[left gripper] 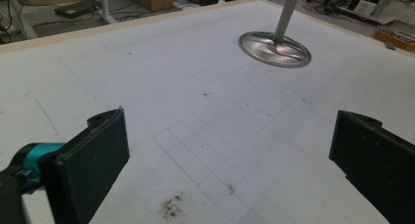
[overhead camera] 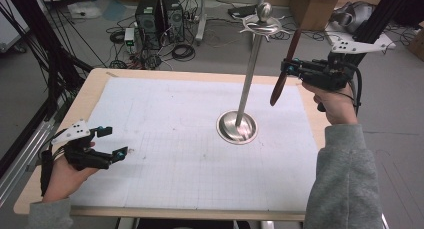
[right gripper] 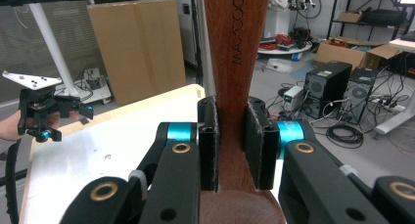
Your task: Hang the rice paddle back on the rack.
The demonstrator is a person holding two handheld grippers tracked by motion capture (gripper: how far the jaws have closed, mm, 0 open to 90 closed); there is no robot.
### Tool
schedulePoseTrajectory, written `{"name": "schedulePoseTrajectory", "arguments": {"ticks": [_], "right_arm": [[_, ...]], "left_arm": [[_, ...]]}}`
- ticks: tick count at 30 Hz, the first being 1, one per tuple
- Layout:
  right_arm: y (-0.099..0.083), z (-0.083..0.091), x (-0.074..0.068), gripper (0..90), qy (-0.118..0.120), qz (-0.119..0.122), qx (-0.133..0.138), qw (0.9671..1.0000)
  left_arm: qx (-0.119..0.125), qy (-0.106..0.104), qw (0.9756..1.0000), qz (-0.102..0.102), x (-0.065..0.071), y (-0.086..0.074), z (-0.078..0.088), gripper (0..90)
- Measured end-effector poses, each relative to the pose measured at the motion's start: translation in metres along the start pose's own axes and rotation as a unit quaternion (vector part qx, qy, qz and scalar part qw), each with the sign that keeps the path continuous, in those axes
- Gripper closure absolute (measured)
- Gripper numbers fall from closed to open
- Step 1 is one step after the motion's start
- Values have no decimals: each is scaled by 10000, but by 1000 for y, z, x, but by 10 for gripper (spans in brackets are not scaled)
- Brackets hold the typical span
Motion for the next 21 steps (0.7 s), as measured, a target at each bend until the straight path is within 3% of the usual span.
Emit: {"name": "schedulePoseTrajectory", "arguments": {"ticks": [21], "right_arm": [[4, -4, -2, 777, 61, 38, 87, 9999]], "left_arm": [[3, 8, 10000, -4, -1, 0, 1, 18]]}}
Point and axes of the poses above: each handheld gripper's, and its own axes: z roughly backward along the jaws, y roughly out of its top, x roughly to its right, the point moved 3 cm from there along -z, roughly forward along the jaws, and after that the axes turned 13 degrees about z, right-handed, at the moved point
